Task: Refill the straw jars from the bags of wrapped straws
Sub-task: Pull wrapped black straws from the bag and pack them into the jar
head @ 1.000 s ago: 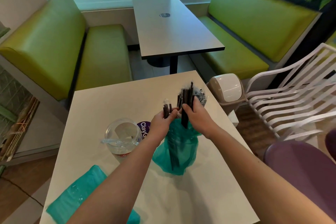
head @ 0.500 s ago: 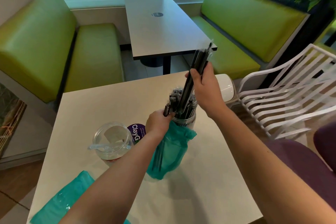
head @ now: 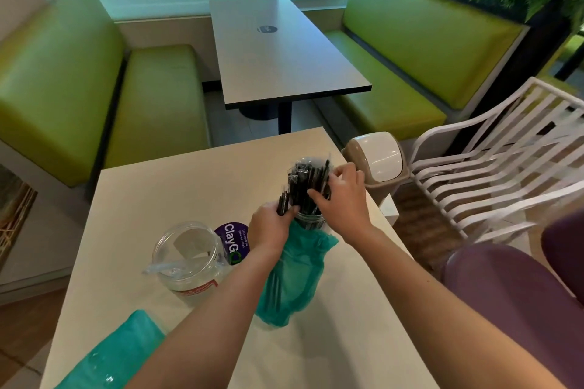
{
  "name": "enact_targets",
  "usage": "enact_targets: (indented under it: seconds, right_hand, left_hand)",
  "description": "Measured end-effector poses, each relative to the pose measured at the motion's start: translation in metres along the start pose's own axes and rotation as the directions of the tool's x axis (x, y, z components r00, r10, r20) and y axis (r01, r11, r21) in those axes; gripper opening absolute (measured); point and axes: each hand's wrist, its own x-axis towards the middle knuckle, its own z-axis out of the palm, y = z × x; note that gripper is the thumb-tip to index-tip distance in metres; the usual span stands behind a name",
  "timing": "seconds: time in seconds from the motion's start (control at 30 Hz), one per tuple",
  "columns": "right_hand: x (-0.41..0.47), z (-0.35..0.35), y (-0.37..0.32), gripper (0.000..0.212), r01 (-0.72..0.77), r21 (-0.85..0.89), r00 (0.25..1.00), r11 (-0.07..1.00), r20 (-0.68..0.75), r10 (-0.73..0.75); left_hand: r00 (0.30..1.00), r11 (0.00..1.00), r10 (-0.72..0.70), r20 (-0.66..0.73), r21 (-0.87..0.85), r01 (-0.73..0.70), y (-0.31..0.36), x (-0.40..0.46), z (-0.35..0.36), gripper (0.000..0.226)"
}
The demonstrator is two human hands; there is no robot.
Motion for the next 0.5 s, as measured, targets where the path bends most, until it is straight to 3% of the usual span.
enact_targets:
  seconds: [0.13, 0.27, 0.33, 0.4, 0.5]
  right_hand:
    - [0.005, -0.005, -0.007, 0.057, 0.005, -0.057, 0.999, 0.998, -0.033, -0.007]
    - [0.011, -0.017, -0.019, 0.078, 0.111, 0.232, 0.987, 0.966, -0.139, -0.080]
    - [0.014, -0.016, -0.021, 0.077, 0.201, 0.289, 0.977, 0.936, -0.130, -0.169]
    - [0.017, -0.009, -0.021, 0.063, 0.288, 0.198, 0.957, 0.937, -0.072, -0.280]
    - [0.012, 0.009, -0.009, 0.054, 0.390, -0.093, 0.921, 0.916, 0.054, -0.387]
  left_hand:
    - [1.000, 1.000, 0.005, -0.005, -0.009, -0.005, -0.002, -0.001, 0.001, 0.030]
    - [1.000, 1.000, -0.004, -0.004, -0.010, 0.004, -0.003, 0.001, 0.003, 0.029]
    - [1.000, 1.000, 0.001, -0.005, -0.007, -0.001, -0.003, 0.001, 0.003, 0.030]
    - [1.000, 1.000, 0.005, -0.006, -0.009, -0.005, -0.003, 0.001, 0.003, 0.030]
    - [1.000, 1.000, 0.013, -0.013, -0.005, -0.014, -0.004, 0.002, 0.004, 0.030]
